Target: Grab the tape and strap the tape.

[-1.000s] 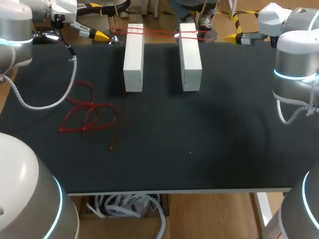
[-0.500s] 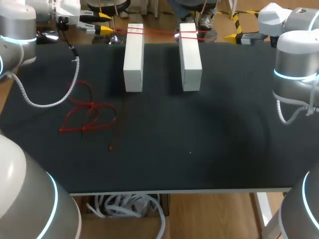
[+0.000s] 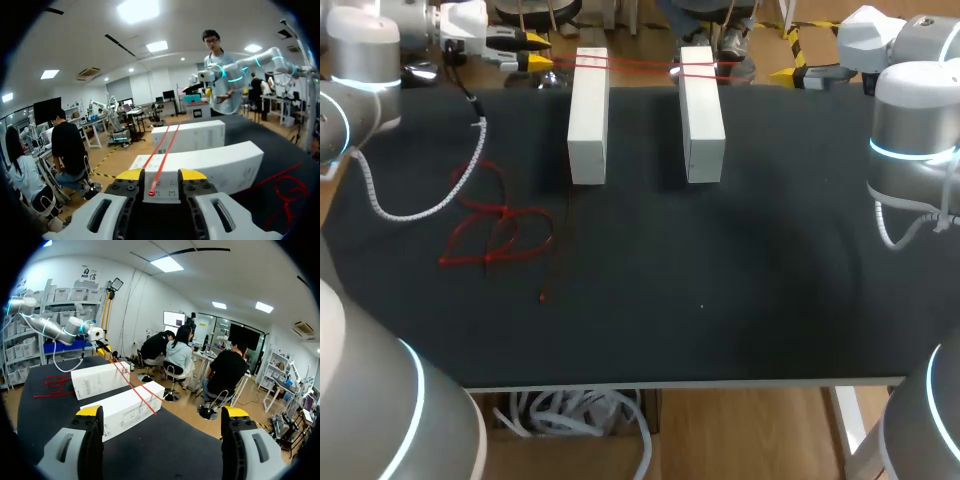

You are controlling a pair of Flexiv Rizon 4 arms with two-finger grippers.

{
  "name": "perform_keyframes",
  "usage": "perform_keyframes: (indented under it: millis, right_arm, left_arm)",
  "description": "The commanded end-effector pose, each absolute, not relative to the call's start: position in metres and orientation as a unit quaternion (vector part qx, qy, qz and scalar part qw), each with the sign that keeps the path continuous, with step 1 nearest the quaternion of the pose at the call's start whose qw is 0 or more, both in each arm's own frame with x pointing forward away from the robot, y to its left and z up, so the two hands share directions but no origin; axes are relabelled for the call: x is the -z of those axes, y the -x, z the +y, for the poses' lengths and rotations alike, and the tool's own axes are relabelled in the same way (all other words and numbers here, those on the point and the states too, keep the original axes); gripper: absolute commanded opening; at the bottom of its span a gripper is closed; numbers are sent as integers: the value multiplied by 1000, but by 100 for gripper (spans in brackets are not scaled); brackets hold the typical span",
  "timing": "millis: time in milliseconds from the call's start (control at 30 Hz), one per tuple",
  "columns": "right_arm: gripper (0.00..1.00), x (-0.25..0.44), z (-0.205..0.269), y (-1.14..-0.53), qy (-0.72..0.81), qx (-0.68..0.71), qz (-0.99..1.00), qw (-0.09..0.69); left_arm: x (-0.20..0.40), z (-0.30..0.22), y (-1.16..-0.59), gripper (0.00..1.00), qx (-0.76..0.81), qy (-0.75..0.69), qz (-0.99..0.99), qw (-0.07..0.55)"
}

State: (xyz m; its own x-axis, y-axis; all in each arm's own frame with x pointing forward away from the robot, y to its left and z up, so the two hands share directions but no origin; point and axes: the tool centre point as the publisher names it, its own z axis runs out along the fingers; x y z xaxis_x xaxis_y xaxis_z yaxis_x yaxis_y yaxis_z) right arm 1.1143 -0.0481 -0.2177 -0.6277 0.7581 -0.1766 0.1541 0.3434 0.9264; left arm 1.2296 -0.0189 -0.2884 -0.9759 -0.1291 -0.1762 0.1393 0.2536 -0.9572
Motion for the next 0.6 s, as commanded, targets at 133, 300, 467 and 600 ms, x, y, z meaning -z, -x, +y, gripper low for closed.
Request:
perform_keyframes:
  millis: [133,300,467,600]
  right_arm:
    - [100,217,-49,-1114,-300,-488,760,308]
    - [100,217,-49,-1114,-300,-488,760,308]
    - [100,217,-49,-1114,-300,-488,760,308]
    - [100,217,-49,-1114,-300,-488,760,308]
  left_arm:
    - [298,-21,-1243,26,627,-38,775,66]
    - [301,-23,-1245,21,629,-40,774,63]
    - [304,-25,-1246,20,631,-41,773,59]
    - [307,-25,-1248,21,632,-42,772,57]
